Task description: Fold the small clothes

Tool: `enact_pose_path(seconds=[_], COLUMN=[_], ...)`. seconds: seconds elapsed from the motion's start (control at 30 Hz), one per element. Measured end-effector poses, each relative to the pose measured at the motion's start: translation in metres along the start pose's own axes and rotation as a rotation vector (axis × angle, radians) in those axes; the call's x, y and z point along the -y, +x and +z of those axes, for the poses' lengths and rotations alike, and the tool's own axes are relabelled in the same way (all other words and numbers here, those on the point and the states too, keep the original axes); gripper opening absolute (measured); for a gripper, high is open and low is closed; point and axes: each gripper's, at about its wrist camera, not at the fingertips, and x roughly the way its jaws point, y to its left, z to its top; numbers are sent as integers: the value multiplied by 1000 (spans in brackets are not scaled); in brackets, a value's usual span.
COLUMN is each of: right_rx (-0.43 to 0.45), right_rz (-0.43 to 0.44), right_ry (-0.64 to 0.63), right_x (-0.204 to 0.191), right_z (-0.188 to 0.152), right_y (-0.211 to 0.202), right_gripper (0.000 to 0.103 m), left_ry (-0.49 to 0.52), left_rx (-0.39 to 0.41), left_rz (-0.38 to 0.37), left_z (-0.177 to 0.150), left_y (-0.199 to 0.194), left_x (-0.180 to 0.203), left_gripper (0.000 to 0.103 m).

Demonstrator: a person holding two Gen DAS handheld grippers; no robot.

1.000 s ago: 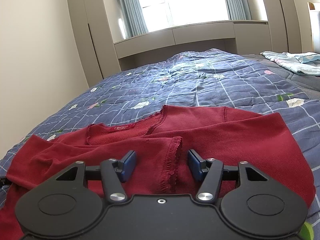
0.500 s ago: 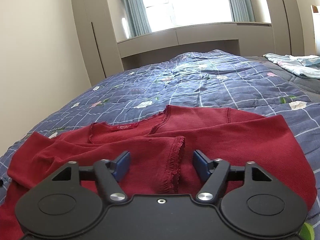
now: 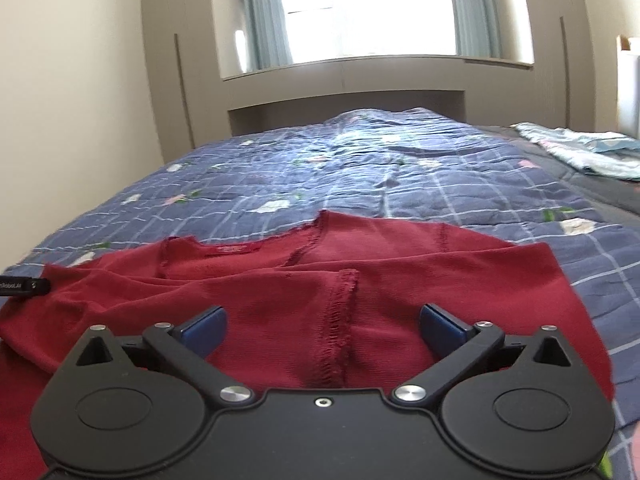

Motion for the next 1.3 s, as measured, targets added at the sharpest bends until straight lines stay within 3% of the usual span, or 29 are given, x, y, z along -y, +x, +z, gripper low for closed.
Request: enact_pose_path(seconds=[0.17, 0.33, 0.47, 0.67, 0.83, 0.97, 1.1, 1.3], right_rx=[-5, 6, 8, -2, -7, -16, -60, -84], right_rz=[-103, -107, -103, -108, -112, -109, -129, -124], right_ry=[-17, 2, 23, 15, 9, 27, 4, 21], right_x=[-3, 1, 4, 2, 2, 4, 6, 14], right_z=[-2, -2, -2, -1, -1, -1, -6, -14], right_y=[2, 1, 0, 2, 2, -3, -13, -35], right_gripper=[102, 102, 102, 102, 103, 102, 102, 102], left_ry=[-117, -123, -142, -182, -158, -149, -128, -112], left_rx=[-50, -9, 33, -51, -15, 25, -44, -44], left_rz=[-27, -28, -87, -92, -58, -86, -79, -48], left_z=[-4, -5, -15, -24, -26, -38, -45, -46], left_y=[14, 0, -25, -19, -30, -55, -54, -58], left_x=[-22, -24, -30, -39, -33, -35, -36, -31], left_gripper=[103, 102, 102, 103, 102, 102, 103, 103])
